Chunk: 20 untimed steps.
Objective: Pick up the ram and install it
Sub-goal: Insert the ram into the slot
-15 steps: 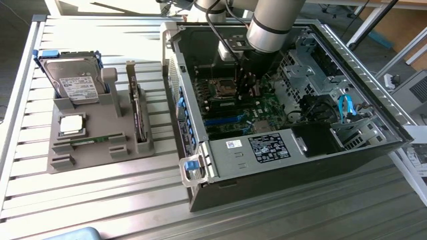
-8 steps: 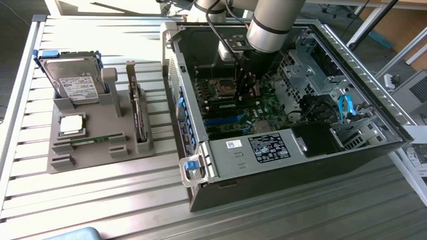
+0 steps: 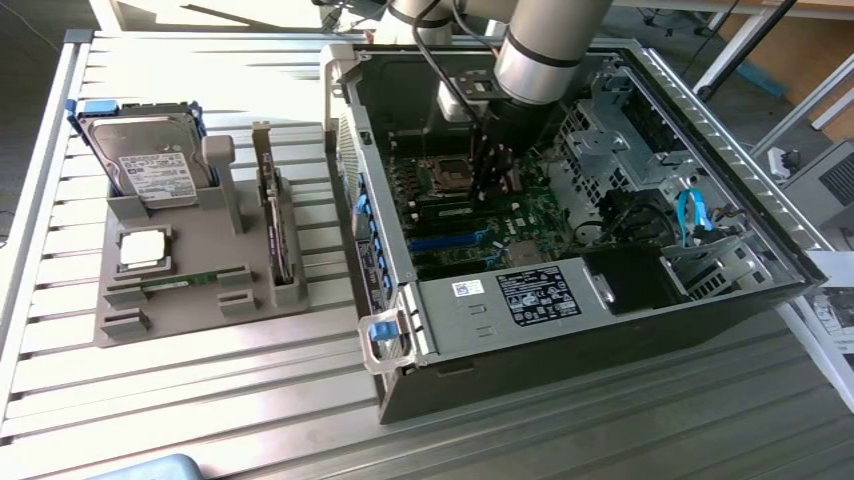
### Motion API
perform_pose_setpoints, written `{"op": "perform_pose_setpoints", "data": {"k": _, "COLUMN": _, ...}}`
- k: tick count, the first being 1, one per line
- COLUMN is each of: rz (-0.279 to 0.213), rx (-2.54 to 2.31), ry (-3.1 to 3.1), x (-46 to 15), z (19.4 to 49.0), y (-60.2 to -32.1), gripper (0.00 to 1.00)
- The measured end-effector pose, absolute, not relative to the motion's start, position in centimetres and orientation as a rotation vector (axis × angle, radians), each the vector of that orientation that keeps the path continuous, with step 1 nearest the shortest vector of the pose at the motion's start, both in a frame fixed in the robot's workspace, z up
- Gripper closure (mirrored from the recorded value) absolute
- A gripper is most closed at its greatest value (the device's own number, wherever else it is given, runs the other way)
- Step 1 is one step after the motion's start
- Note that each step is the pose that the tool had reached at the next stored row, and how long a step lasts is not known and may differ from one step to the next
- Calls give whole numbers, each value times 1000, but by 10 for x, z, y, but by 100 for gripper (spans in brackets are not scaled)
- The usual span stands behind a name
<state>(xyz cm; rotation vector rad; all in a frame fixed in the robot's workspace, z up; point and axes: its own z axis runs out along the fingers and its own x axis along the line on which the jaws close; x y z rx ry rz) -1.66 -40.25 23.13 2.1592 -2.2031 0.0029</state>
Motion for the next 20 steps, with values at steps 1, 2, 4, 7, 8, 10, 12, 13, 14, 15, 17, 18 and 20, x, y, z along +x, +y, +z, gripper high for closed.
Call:
{"op": "perform_pose_setpoints", "data": {"k": 1, "rz": 3, "rx": 2158, "ry": -2204, "x": -16, "z": 233, "y": -402, "gripper": 79}}
{"op": "perform_pose_setpoints", "data": {"k": 2, "rz": 3, "rx": 2157, "ry": -2205, "x": -16, "z": 235, "y": -402, "gripper": 79}}
{"op": "perform_pose_setpoints", "data": {"k": 4, "rz": 3, "rx": 2156, "ry": -2206, "x": -15, "z": 240, "y": -402, "gripper": 79}}
{"op": "perform_pose_setpoints", "data": {"k": 7, "rz": 3, "rx": 2156, "ry": -2207, "x": -15, "z": 247, "y": -399, "gripper": 80}}
{"op": "perform_pose_setpoints", "data": {"k": 8, "rz": 3, "rx": 2156, "ry": -2207, "x": -15, "z": 250, "y": -398, "gripper": 80}}
{"op": "perform_pose_setpoints", "data": {"k": 10, "rz": 4, "rx": 2156, "ry": -2207, "x": -15, "z": 257, "y": -396, "gripper": 87}}
{"op": "perform_pose_setpoints", "data": {"k": 12, "rz": 4, "rx": 2156, "ry": -2207, "x": -15, "z": 263, "y": -393, "gripper": 89}}
{"op": "perform_pose_setpoints", "data": {"k": 13, "rz": 4, "rx": 2156, "ry": -2207, "x": -15, "z": 265, "y": -393, "gripper": 89}}
{"op": "perform_pose_setpoints", "data": {"k": 14, "rz": 4, "rx": 2156, "ry": -2207, "x": -15, "z": 265, "y": -393, "gripper": 89}}
{"op": "perform_pose_setpoints", "data": {"k": 15, "rz": 4, "rx": 2156, "ry": -2207, "x": -15, "z": 265, "y": -393, "gripper": 89}}
{"op": "perform_pose_setpoints", "data": {"k": 17, "rz": 4, "rx": 2156, "ry": -2208, "x": -13, "z": 265, "y": -393, "gripper": 89}}
{"op": "perform_pose_setpoints", "data": {"k": 18, "rz": 3, "rx": 2155, "ry": -2208, "x": -10, "z": 265, "y": -393, "gripper": 89}}
{"op": "perform_pose_setpoints", "data": {"k": 20, "rz": 3, "rx": 2154, "ry": -2207, "x": -5, "z": 265, "y": -393, "gripper": 89}}
